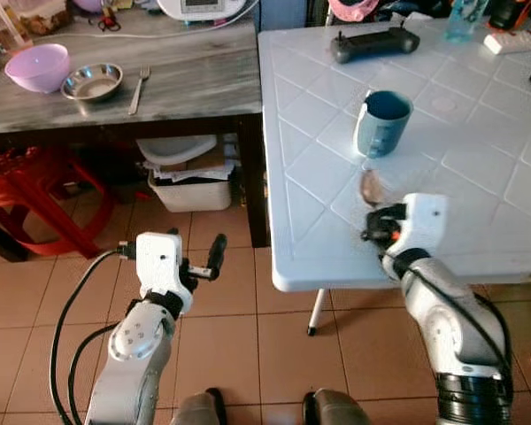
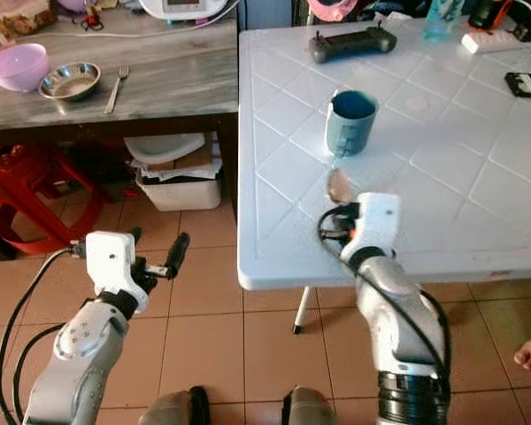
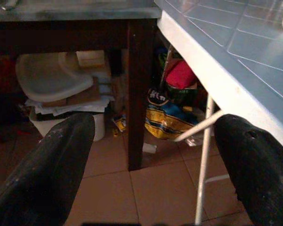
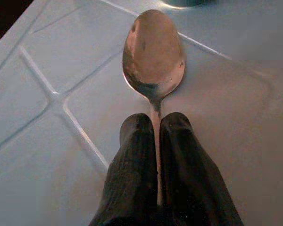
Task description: Setting the table
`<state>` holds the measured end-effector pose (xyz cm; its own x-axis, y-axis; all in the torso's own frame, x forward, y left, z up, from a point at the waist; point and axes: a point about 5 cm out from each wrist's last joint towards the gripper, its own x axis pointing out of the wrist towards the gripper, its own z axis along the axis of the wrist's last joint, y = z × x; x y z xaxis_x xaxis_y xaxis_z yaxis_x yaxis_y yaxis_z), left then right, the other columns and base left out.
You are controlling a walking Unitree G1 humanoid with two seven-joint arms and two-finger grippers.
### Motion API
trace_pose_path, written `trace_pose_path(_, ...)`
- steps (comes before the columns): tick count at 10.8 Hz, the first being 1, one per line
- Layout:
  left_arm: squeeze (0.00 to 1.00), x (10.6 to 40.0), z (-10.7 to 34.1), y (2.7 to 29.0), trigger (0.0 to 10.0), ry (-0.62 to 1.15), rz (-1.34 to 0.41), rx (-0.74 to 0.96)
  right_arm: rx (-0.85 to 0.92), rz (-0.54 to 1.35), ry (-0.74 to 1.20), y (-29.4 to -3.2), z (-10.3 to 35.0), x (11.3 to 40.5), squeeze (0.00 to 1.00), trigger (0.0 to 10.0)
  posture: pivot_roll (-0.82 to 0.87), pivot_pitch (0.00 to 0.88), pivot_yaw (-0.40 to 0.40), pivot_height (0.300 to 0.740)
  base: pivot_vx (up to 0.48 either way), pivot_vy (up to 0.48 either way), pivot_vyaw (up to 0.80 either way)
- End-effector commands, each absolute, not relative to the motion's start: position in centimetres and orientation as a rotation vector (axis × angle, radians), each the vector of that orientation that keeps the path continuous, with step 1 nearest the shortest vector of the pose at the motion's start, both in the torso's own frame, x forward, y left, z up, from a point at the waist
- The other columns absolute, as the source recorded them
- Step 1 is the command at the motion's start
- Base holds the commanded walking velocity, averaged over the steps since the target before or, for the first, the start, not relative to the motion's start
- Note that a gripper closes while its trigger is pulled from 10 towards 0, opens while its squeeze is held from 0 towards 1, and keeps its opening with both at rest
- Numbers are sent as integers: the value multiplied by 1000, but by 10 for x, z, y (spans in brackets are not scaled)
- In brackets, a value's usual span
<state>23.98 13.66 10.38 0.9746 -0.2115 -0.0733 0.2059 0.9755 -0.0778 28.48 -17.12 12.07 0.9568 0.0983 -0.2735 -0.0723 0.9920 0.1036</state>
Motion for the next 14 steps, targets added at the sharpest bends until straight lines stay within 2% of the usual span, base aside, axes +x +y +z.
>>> trace_pose_path(1,0,240,100,141,10000,97,-191,-57,114,193,344,-149,108,283,0,0,-5,111,72,740,0,480,0)
trace_pose_path(7,0,250,97,144,10000,84,-135,-22,62,184,158,-155,126,296,0,0,-19,80,84,740,0,476,0)
trace_pose_path(11,0,256,103,145,10000,31,-123,30,19,163,60,-161,137,300,0,0,-27,78,87,740,351,320,0)
trace_pose_path(14,0,259,105,141,10000,26,-112,4,20,161,26,-160,139,299,0,0,-29,79,86,740,474,0,0)
